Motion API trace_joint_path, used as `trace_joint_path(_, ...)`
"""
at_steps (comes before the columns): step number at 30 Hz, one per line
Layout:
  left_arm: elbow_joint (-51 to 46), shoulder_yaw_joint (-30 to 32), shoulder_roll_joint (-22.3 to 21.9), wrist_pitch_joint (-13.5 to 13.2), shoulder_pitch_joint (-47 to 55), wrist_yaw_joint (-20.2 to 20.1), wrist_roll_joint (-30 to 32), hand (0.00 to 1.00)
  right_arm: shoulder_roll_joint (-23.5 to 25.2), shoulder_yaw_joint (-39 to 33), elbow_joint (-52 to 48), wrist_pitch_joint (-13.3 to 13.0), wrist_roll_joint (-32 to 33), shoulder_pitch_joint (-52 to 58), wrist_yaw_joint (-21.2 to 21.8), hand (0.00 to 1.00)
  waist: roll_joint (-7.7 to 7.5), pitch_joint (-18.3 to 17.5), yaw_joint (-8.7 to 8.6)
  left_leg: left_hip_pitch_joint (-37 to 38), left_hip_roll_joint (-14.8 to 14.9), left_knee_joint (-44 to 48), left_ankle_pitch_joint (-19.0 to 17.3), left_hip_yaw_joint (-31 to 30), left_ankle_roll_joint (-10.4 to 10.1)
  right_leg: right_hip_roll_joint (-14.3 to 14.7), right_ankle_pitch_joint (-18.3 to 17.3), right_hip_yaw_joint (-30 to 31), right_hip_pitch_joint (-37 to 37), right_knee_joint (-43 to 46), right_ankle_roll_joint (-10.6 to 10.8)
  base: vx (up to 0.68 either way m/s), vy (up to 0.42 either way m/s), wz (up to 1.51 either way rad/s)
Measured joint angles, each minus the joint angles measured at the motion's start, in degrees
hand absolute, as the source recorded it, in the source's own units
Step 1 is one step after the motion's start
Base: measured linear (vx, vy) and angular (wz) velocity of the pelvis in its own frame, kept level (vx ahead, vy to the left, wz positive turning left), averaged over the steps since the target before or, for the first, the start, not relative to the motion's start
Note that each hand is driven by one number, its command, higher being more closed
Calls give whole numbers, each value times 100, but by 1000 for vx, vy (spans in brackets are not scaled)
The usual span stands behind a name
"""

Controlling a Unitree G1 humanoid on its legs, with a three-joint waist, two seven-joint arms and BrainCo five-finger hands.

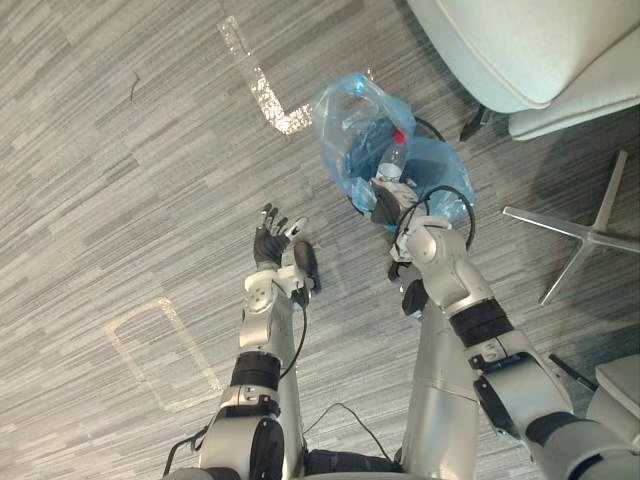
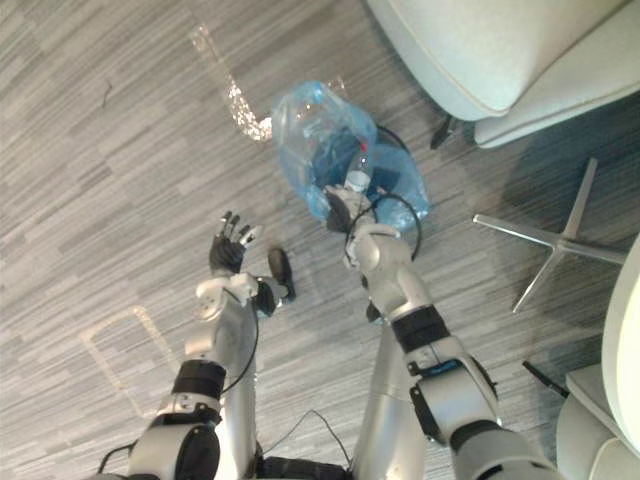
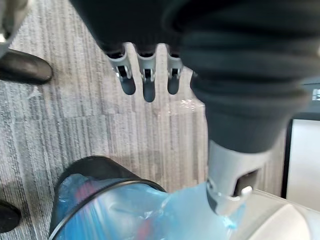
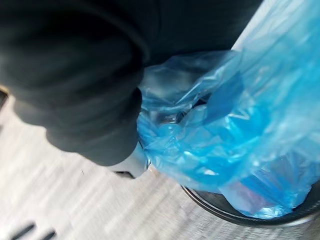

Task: Gather rubbish on tea table into small bin, then transfer packed bag to large trash can.

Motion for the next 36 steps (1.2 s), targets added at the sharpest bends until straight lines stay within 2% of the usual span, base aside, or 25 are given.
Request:
trace_joint_path(1,-82,-47,55,6,119,-37,0,0,87,-94,-192,-1,121,111,-50,100,-31,9,-18,211,9,-79,-9,-1,-17,8,5,-58,222,-86,-75,3,-40,-2)
trace_joint_path(5,-302,-239,192,8,460,-139,8,0,307,-221,-603,-25,381,418,-197,100,-148,5,-75,879,1,-392,2,22,-51,39,41,-135,897,-348,-139,19,-34,-1)
trace_joint_path(10,-323,-712,468,-4,864,-318,135,0,630,-208,-640,-116,641,1002,-294,100,-284,-46,-89,1902,-130,-1103,146,56,-151,50,53,-244,1879,-870,-129,62,-55,7)
trace_joint_path(13,-61,-1141,805,-46,1030,-371,219,0,762,-139,-468,-254,879,1253,-345,100,-361,-87,-128,2477,-237,-1690,344,35,-234,81,118,-342,2448,-1345,-98,91,-52,12)
trace_joint_path(15,164,-1471,1057,-44,1138,-388,227,0,767,3,-360,-405,1056,1380,-338,100,-505,-165,-155,2939,-302,-2235,526,30,-299,183,246,-363,2897,-1817,-82,118,-40,3)
trace_joint_path(19,185,-1862,1279,-52,1352,-484,251,0,788,160,-308,-566,1181,1755,-265,100,-686,-269,-193,3596,-356,-2865,744,32,-387,261,376,-484,3535,-2354,-80,148,-16,5)
trace_joint_path(21,184,-2008,1342,-58,1508,-515,305,0,816,297,-311,-656,1282,2019,-167,100,-817,-443,-227,3941,-418,-3194,835,46,-412,289,396,-494,3812,-2572,-58,142,-2,1)
trace_joint_path(22,183,-2098,1402,-59,1632,-600,372,0,904,333,-315,-690,1288,2212,-81,100,-893,-672,-255,4035,-435,-3376,869,57,-424,340,435,-495,3916,-2761,-39,143,3,-1)
trace_joint_path(24,182,-2199,1428,-59,1764,-631,453,0,981,355,-325,-698,1288,2426,23,100,-960,-852,-274,4290,-466,-3607,902,77,-445,386,463,-493,4146,-2969,-13,165,16,-5)
trace_joint_path(28,-179,-2360,1446,-84,2198,-860,670,0,944,466,-806,-752,1303,3091,326,100,-965,-1414,-329,4803,-525,-4119,969,143,-467,452,523,-484,4608,-3424,53,165,30,-4)
trace_joint_path(36,-962,-2364,1455,-160,2577,-1206,1059,0,754,483,-1536,-951,1390,3549,780,100,-896,-1944,-360,5491,-597,-4633,999,280,-477,565,716,-375,5322,-4123,133,90,26,-7)
